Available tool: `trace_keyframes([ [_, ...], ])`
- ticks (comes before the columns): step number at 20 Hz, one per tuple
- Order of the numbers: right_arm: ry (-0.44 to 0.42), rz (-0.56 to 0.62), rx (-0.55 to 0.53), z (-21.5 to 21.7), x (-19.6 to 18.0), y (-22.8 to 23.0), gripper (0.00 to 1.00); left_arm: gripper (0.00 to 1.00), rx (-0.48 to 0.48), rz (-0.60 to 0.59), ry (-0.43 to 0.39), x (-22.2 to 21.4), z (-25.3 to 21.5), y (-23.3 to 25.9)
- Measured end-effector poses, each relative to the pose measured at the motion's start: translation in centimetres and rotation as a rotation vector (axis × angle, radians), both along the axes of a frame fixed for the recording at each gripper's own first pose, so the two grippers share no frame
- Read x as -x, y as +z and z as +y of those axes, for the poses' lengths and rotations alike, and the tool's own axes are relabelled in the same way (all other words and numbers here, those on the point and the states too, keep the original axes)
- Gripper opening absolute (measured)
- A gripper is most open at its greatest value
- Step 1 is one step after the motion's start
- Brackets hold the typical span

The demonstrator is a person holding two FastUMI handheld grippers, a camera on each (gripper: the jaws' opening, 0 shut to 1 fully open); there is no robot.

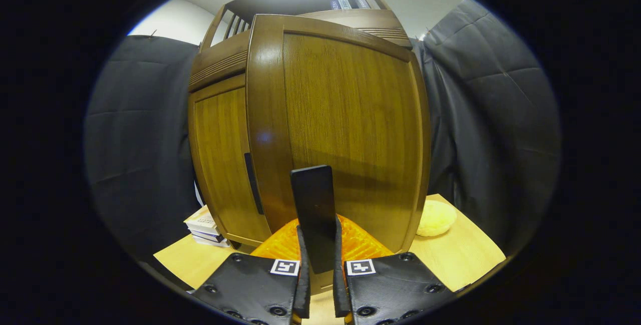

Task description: Open the right door of the double-door shoe cabinet with the right hand, and open the left door with the left hand.

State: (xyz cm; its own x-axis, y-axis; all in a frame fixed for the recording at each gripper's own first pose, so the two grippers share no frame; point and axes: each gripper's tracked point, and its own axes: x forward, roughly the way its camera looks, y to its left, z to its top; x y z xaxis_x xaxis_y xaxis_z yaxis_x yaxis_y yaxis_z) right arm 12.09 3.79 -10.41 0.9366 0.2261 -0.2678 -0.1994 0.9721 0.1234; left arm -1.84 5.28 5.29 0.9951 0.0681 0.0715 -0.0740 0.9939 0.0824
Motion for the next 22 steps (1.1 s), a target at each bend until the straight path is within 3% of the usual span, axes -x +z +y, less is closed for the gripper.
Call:
trace_keyframes([
  [5,0.010,-0.007,-0.003,-1.8,1.5,-0.1,0.17,0.94,0.008,-0.004,-0.053,0.9,-1.2,1.1],
  [6,0.012,-0.010,-0.003,-2.3,1.9,-0.1,0.20,0.94,0.009,0.001,-0.069,0.8,-2.1,1.2],
  [12,0.041,-0.007,-0.014,-5.2,3.6,-0.1,0.17,0.94,0.053,0.031,-0.147,-0.6,-10.4,0.4],
  [13,0.047,-0.008,-0.013,-5.5,3.7,-0.3,0.20,0.94,0.056,0.031,-0.152,-0.8,-11.4,0.2],
  [21,0.095,0.001,-0.019,-7.9,4.7,-0.3,0.20,0.94,0.051,0.035,-0.137,-0.2,-14.6,0.0],
  [22,0.097,-0.001,-0.019,-8.3,4.8,-0.2,0.17,0.94,0.049,0.035,-0.138,-0.1,-15.0,0.1],
])
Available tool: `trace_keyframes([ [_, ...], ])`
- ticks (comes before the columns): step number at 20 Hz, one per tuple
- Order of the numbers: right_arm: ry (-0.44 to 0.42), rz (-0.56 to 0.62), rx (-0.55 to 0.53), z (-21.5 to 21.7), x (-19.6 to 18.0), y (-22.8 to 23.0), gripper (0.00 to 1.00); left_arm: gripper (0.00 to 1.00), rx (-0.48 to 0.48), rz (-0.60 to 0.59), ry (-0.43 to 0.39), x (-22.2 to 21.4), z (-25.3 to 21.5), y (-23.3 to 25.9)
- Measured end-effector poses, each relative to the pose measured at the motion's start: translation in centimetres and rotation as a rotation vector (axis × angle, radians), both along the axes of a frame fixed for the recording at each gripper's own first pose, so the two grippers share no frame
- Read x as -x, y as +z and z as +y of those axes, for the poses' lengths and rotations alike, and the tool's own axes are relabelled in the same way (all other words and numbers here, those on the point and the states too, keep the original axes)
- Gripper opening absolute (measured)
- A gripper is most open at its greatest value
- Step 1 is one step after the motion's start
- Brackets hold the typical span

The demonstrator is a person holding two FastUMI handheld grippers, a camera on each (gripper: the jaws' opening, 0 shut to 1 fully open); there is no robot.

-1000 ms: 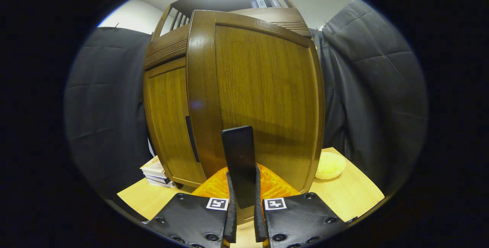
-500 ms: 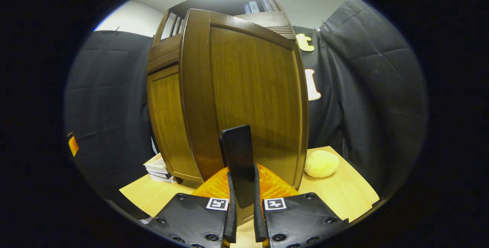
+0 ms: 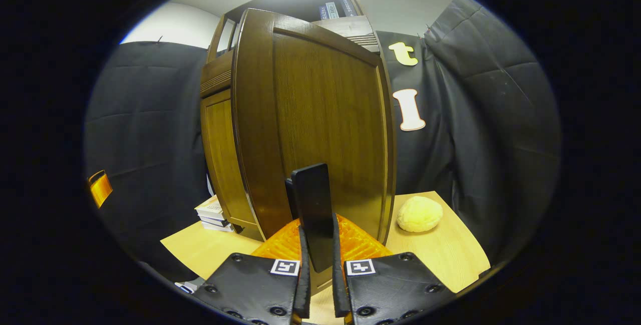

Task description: Open the right door of the double-door shoe cabinet with the right hand, and open the left door with the left hand.

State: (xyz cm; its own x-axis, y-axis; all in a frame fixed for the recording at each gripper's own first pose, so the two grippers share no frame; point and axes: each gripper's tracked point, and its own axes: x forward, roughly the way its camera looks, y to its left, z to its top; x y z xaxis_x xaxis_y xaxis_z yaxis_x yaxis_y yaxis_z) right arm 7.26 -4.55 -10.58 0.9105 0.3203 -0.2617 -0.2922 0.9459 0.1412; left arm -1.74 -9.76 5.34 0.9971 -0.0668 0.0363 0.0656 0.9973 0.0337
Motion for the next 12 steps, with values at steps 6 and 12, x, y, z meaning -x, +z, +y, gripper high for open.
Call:
trace_keyframes([
  [6,-0.004,-0.011,-0.004,-2.7,0.7,0.0,0.16,0.94,-0.017,-0.004,-0.017,0.2,-2.7,0.4],
  [12,-0.035,-0.021,0.001,-6.4,0.9,0.4,0.19,0.94,-0.033,-0.010,-0.036,0.3,-5.3,0.9],
])
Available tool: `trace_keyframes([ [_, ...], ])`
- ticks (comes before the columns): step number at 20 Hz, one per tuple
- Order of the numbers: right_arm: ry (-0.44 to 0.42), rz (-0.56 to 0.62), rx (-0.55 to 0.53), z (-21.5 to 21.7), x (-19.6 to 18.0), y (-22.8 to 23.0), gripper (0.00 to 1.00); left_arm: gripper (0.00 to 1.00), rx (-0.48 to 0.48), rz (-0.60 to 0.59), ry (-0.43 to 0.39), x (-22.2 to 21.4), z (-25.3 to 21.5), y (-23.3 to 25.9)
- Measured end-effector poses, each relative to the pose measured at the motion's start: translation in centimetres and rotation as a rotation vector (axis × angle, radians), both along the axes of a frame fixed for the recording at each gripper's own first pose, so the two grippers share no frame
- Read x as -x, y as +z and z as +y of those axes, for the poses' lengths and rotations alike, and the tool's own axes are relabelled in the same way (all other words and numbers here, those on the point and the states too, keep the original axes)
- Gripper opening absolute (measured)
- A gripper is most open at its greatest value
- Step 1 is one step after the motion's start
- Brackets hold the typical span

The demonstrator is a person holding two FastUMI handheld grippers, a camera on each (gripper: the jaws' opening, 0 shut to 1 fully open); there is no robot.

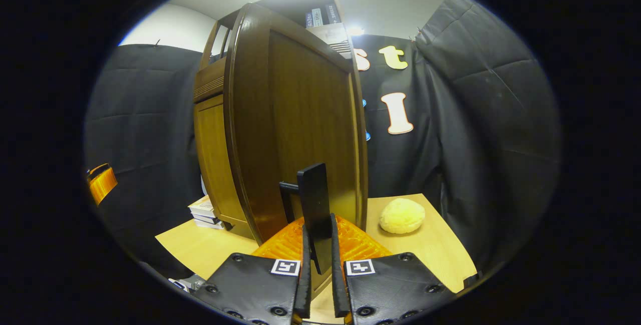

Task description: Open the right door of the double-door shoe cabinet with the right hand, and open the left door with the left hand.

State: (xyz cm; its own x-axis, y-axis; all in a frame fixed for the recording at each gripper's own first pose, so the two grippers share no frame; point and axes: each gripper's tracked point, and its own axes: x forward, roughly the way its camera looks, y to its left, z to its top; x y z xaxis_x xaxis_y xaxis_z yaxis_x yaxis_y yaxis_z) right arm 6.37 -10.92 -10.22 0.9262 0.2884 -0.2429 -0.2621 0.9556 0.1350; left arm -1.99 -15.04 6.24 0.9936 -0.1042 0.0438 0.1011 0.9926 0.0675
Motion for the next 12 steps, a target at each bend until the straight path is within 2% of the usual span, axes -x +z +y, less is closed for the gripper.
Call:
trace_keyframes([
  [3,-0.036,-0.008,-0.001,-2.4,-0.3,-0.2,0.19,0.94,-0.004,0.010,0.002,0.0,-1.2,-0.3],
  [8,-0.045,-0.022,0.014,-5.1,-0.8,-0.2,0.14,0.94,-0.015,0.014,0.010,0.3,-3.4,0.1],
  [9,-0.049,-0.024,0.010,-5.6,-0.9,-0.2,0.23,0.94,-0.019,0.015,0.014,0.4,-3.8,0.1],
  [10,-0.045,-0.029,0.006,-5.9,-1.0,-0.2,0.13,0.94,-0.019,0.016,0.017,0.5,-4.2,0.2],
  [12,-0.030,-0.043,0.009,-6.4,-1.0,-0.1,0.12,0.94,-0.017,0.014,0.024,0.4,-4.9,0.3],
])
